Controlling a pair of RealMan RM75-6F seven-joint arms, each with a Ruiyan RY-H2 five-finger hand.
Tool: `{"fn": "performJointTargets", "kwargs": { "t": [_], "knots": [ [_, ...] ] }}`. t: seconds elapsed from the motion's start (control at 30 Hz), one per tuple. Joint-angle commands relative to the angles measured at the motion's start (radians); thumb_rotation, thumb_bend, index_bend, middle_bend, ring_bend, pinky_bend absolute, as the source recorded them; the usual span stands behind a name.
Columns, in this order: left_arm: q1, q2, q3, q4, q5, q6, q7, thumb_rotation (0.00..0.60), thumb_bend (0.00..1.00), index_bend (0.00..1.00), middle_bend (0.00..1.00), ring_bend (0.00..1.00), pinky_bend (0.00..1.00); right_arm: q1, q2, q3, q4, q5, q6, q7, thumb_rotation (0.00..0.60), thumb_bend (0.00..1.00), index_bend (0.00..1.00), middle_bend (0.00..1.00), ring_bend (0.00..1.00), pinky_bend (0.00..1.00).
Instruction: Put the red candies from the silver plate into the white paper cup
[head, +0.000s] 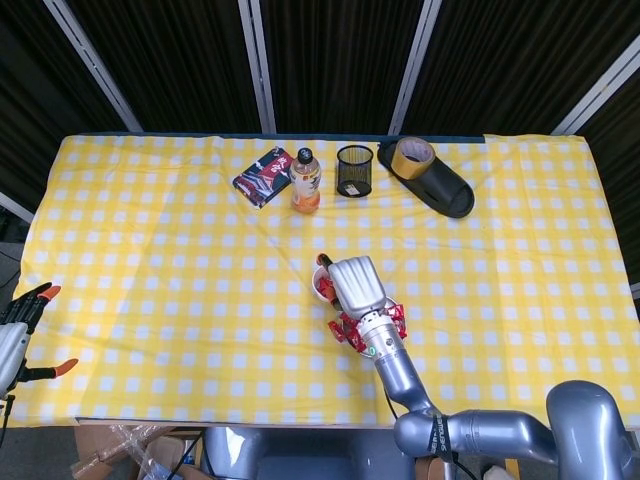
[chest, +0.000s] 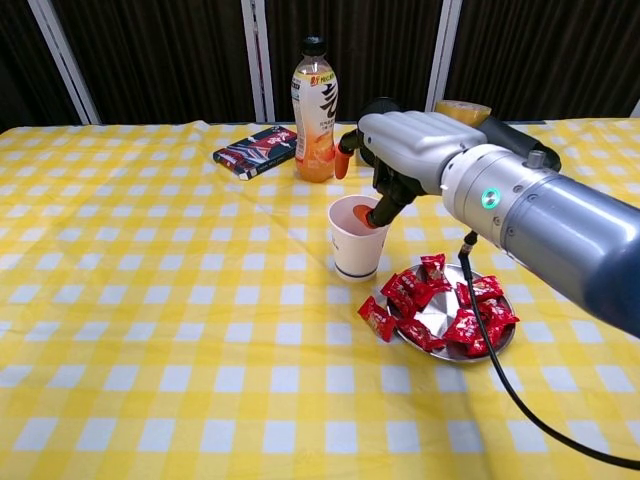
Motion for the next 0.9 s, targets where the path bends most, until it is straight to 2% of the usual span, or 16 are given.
{"fn": "performJointTargets", "kwargs": {
  "t": [0.03, 0.23, 0.47, 0.67, 0.9],
  "knots": [
    [0.000, 0.000, 0.000, -0.001, 0.000, 0.001, 0.001, 0.600, 0.02, 0.00, 0.00, 0.00, 0.00, -0.025, 0.034, -0.031, -0.070, 0.006, 0.035, -0.039, 0.600, 0.45, 0.32, 0.97, 1.00, 0.95],
    [0.003, -0.001, 0.003, -0.003, 0.006, 0.009, 0.013, 0.600, 0.02, 0.00, 0.00, 0.00, 0.00, -0.076, 0.085, -0.110, -0.186, 0.038, 0.079, -0.097, 0.600, 0.45, 0.32, 0.97, 1.00, 0.95],
    [0.008, -0.006, 0.002, -0.003, 0.005, 0.019, 0.025, 0.600, 0.02, 0.00, 0.00, 0.00, 0.00, -0.128, 0.109, -0.197, -0.223, -0.021, 0.096, -0.070, 0.600, 0.45, 0.32, 0.97, 1.00, 0.95],
    [0.013, -0.009, 0.001, -0.002, 0.004, 0.031, 0.030, 0.600, 0.02, 0.00, 0.00, 0.00, 0.00, -0.157, 0.115, -0.226, -0.231, -0.030, 0.119, -0.082, 0.600, 0.45, 0.32, 0.97, 1.00, 0.95],
    [0.015, -0.013, 0.001, -0.001, 0.004, 0.035, 0.040, 0.600, 0.02, 0.00, 0.00, 0.00, 0.00, -0.180, 0.118, -0.230, -0.233, -0.051, 0.125, -0.062, 0.600, 0.45, 0.32, 0.97, 1.00, 0.95]
  ]
}}
